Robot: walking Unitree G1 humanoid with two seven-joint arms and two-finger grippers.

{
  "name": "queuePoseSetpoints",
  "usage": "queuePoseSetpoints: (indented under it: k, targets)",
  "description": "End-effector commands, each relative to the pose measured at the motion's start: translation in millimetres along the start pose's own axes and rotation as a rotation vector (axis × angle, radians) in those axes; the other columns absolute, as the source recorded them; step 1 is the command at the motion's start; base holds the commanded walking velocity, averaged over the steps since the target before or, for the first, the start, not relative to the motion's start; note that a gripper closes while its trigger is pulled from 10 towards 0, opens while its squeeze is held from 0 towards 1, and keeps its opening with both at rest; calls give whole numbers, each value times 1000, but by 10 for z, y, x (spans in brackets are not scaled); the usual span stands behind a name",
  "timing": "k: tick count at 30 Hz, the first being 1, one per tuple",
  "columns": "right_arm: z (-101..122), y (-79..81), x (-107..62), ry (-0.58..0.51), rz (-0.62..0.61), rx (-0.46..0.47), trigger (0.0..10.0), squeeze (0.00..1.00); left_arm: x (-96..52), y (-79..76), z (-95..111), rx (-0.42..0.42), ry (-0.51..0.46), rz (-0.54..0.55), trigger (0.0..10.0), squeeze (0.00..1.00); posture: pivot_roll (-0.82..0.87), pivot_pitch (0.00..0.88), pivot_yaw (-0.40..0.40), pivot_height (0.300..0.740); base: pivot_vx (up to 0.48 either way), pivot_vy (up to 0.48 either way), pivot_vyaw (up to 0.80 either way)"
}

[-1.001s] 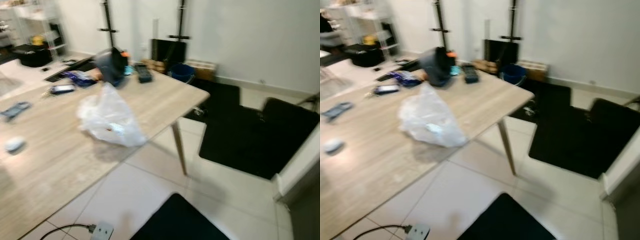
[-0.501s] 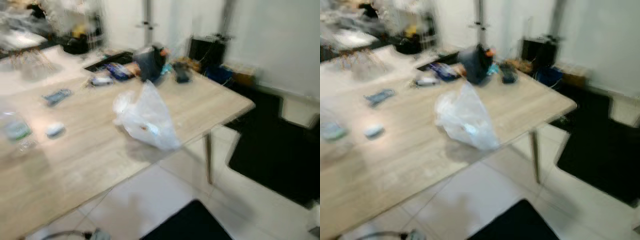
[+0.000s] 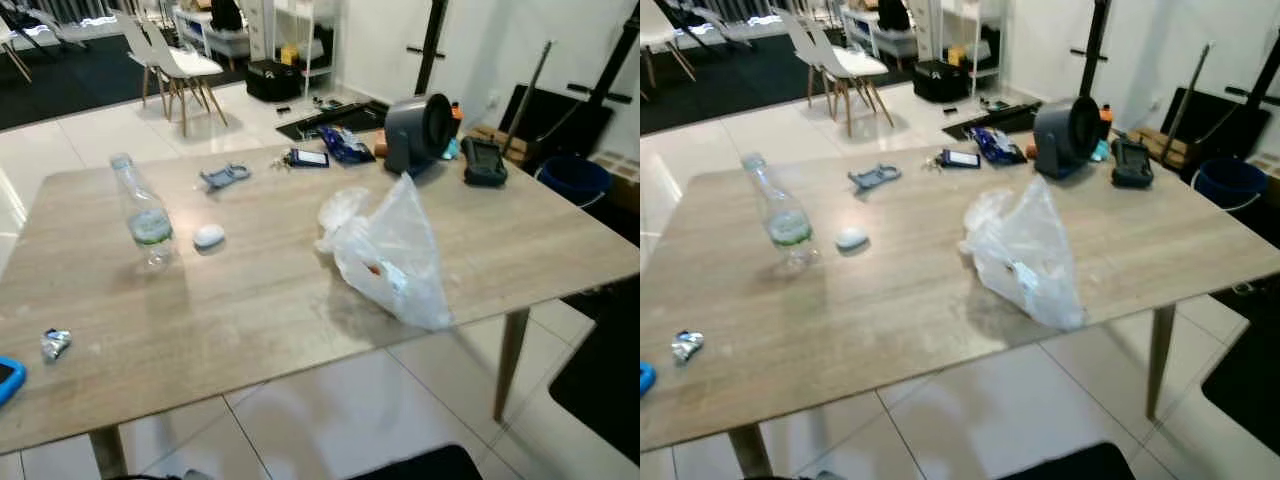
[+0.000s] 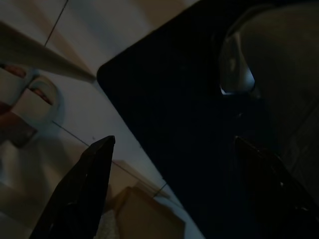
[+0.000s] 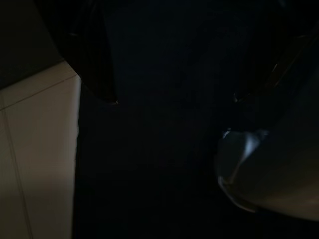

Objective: Restocking fridge

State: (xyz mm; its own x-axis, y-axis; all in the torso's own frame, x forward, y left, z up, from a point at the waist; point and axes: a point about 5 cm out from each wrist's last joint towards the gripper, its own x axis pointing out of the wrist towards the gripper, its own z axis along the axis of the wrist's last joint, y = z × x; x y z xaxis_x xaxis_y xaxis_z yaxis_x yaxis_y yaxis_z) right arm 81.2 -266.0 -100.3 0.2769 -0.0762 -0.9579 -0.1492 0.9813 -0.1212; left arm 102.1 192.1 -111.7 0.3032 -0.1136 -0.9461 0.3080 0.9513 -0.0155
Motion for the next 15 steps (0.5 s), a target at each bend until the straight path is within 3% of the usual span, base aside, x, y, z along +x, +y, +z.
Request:
queuePoseSetpoints:
  k: [1,15]
  targets:
    - [26,19,6,-12,6,4,10000,0,20,-140,-53,4,21,-47,10000,0,36,0,-31,740,0,0,781]
    - [52,71,19,-17,22,-11,10000,0,16,-145,-86,-20,35,-54,10000,0,36,0,-30,740,0,0,782]
